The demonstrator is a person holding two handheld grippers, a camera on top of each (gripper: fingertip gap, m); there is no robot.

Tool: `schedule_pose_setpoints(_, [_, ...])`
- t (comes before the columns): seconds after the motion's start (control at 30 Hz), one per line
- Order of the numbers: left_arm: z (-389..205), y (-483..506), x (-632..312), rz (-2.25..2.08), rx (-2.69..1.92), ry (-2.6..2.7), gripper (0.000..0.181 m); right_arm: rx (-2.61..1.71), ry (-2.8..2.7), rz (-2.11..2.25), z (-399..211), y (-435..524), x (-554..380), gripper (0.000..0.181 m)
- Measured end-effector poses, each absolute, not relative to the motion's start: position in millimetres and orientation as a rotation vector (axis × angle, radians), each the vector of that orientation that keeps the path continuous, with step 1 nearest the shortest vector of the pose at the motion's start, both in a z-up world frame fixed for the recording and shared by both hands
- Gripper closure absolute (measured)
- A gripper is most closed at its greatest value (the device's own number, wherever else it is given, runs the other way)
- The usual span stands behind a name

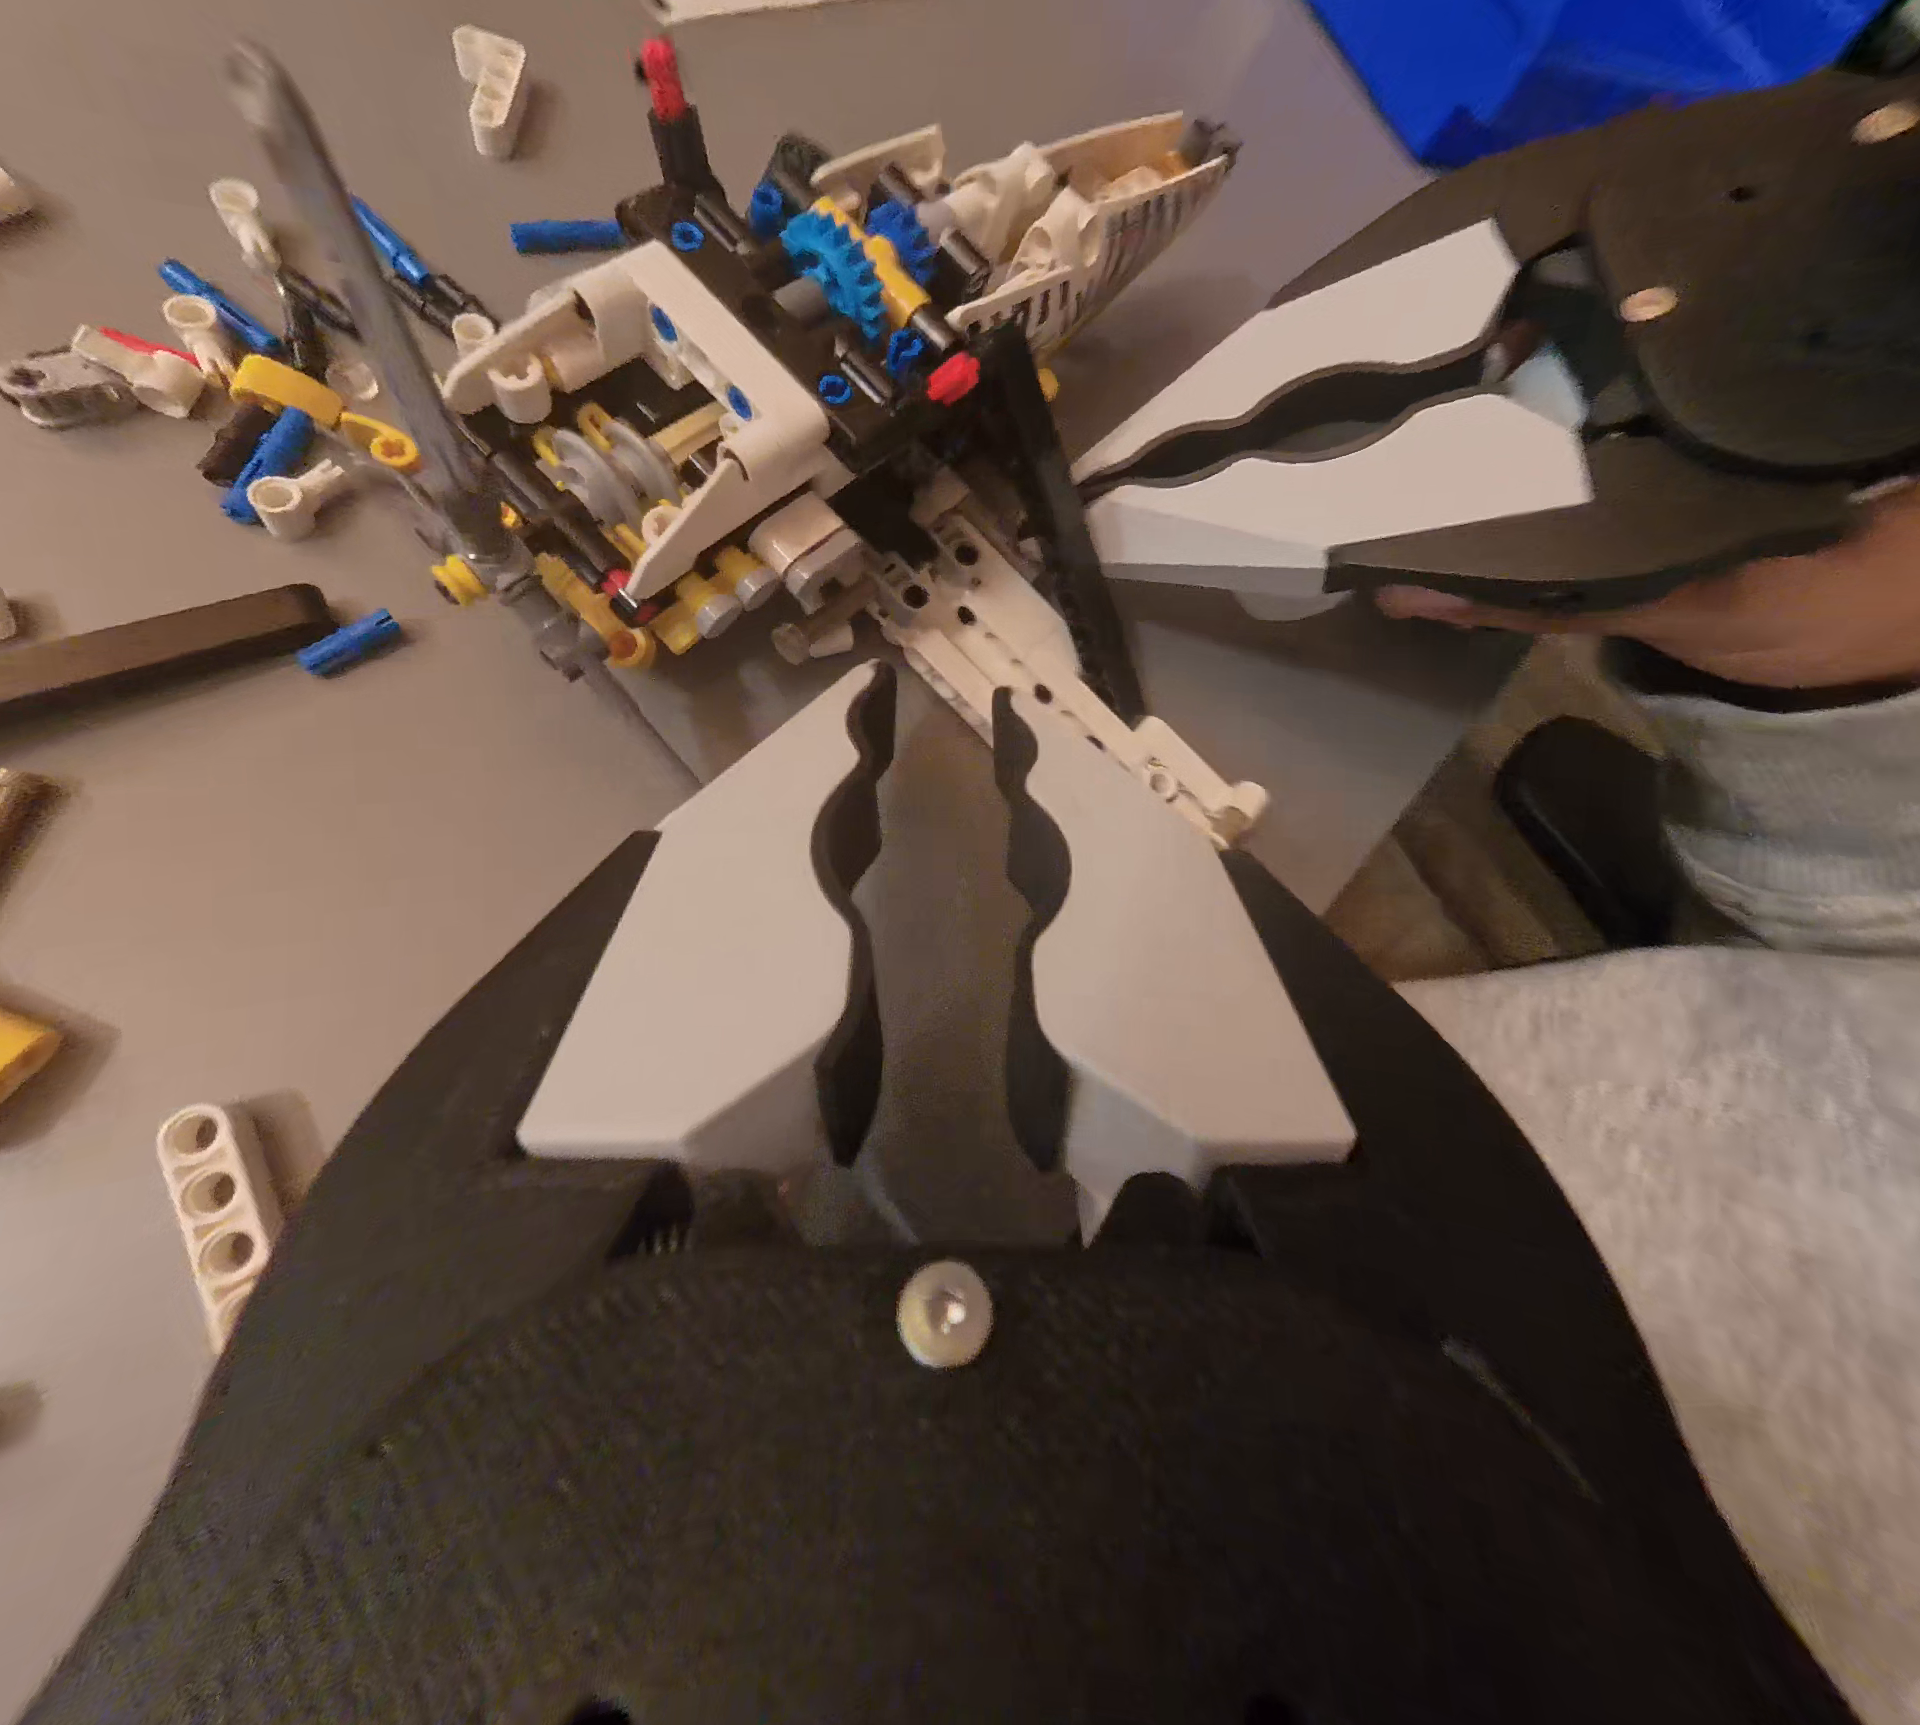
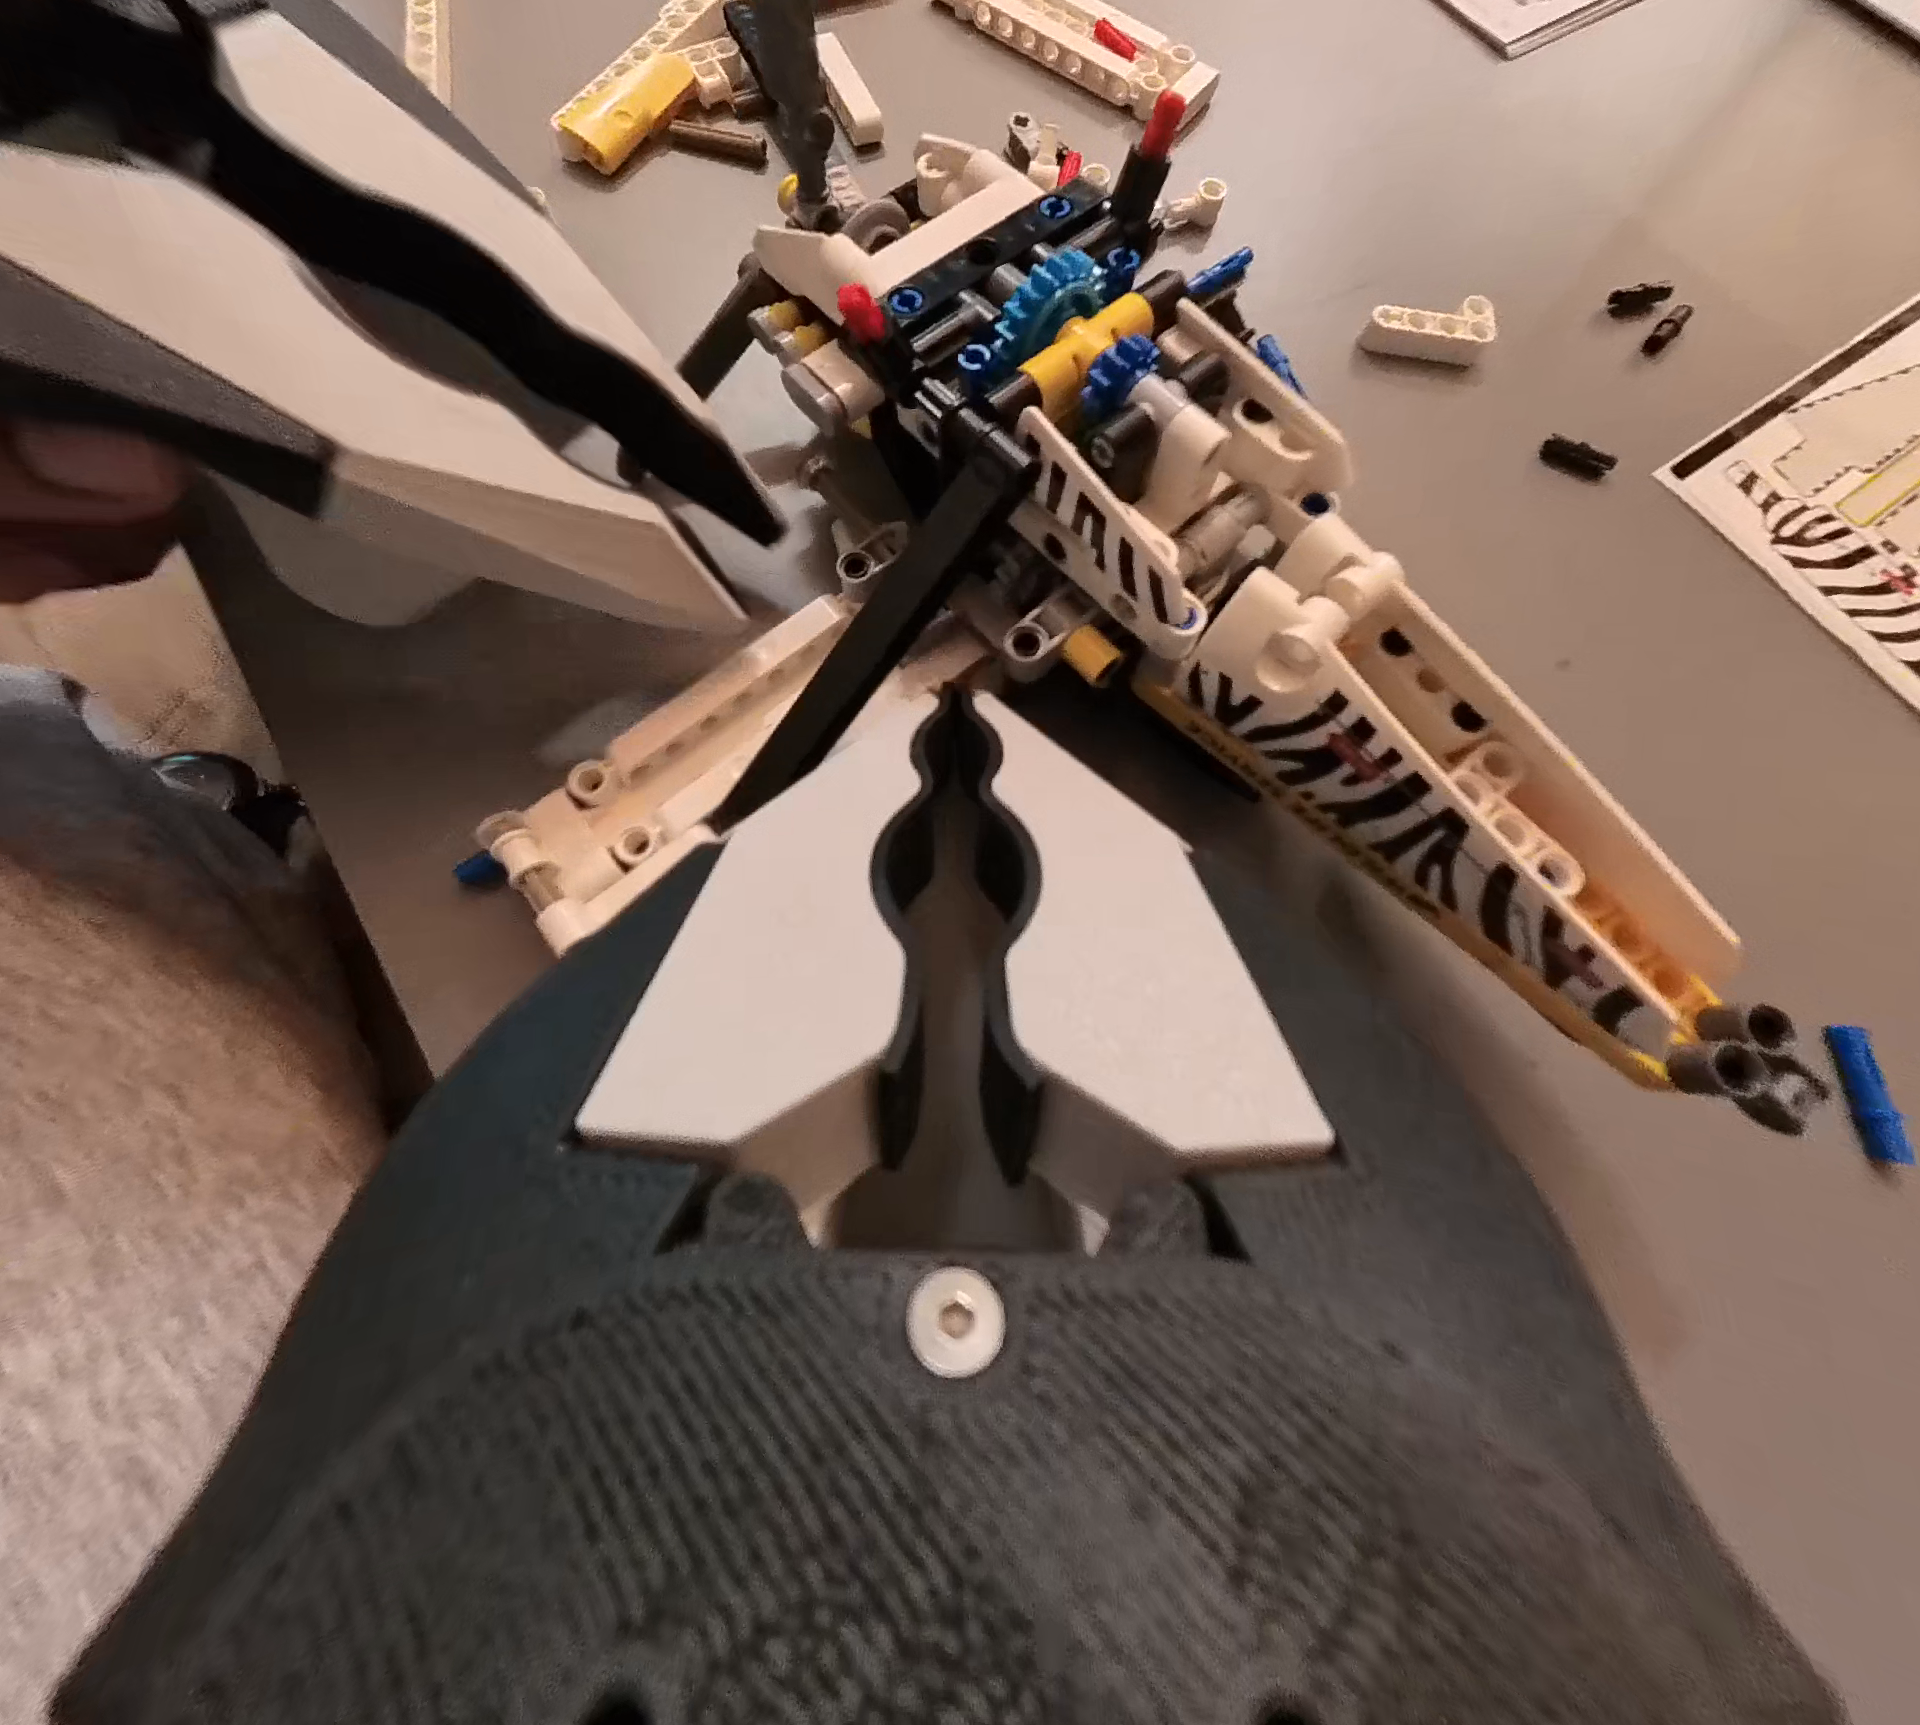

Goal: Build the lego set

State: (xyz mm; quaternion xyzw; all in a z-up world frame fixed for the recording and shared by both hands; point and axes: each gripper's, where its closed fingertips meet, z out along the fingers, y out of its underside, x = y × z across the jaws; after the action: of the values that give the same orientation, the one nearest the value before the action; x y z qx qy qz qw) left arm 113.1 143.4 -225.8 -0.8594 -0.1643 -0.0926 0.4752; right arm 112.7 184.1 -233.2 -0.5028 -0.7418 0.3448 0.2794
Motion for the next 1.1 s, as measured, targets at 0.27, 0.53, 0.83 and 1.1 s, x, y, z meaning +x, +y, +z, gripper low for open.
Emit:
schedule_pose_setpoints(0.27, [-169,113,54,-0.107,-1.851,-0.314,0.159,-1.499,-1.789,0.858,-225,204,134,0.154])
schedule_pose_setpoints(0.53, [-166,150,20,-0.205,-1.879,-0.168,0.094,-1.580,-1.665,0.831,-232,148,123,0.091])
schedule_pose_setpoints(0.83, [-200,165,77,-0.443,-2.046,0.031,0.084,-1.679,-1.546,0.547,-238,204,156,0.108])
schedule_pose_setpoints(1.1, [-220,169,88,-0.420,-2.177,0.017,0.106,-1.656,-1.449,0.798,-221,193,127,0.099])
